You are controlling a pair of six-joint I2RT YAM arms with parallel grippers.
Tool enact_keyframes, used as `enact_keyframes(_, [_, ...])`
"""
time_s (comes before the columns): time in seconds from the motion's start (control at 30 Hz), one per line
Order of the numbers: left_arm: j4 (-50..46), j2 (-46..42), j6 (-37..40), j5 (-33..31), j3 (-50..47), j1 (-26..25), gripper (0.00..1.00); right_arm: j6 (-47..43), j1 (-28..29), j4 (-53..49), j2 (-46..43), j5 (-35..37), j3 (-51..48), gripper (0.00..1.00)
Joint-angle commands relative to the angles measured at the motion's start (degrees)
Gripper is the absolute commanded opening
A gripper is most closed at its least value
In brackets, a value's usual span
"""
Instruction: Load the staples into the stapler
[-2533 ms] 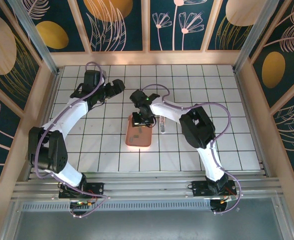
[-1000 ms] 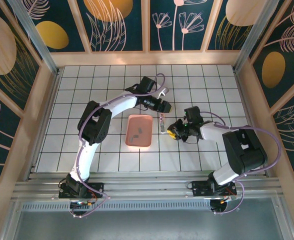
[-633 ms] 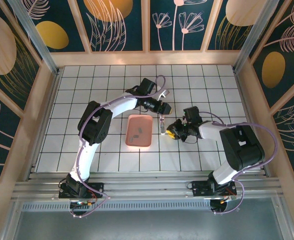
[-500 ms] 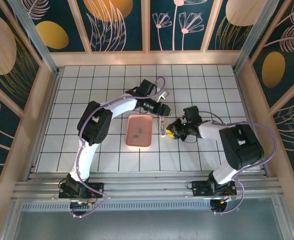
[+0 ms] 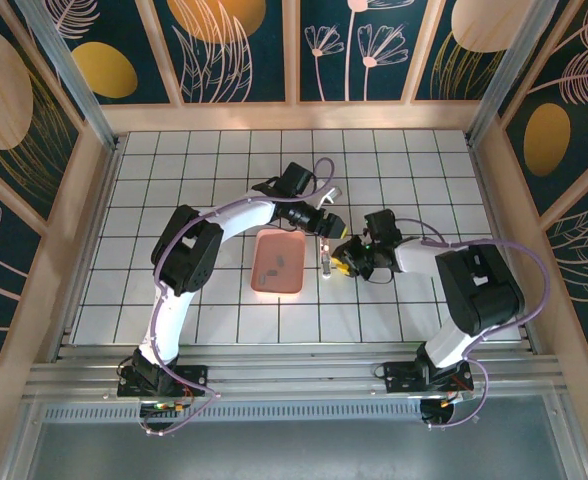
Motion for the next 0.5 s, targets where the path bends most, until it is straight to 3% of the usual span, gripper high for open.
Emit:
enact_keyframes(0.0, [-2.7, -0.8, 0.8, -3.2, 1.9, -0.1, 0.68, -1.8, 0.4, -5.3, -4.8, 0.5, 0.9, 0.27])
enact_keyframes(0.27, [-5.0, 0.1, 2.2, -7.7, 3.3, -0.2, 0.71, -0.5, 3.0, -4.6, -6.0, -3.2, -1.9, 0.29])
enact_keyframes(0.47, [-6.8, -0.4, 3.8, -7.2, 1.7, -0.2, 0.67, -0.6, 3.2, -1.9, -2.2, -4.5, -1.9, 0.27])
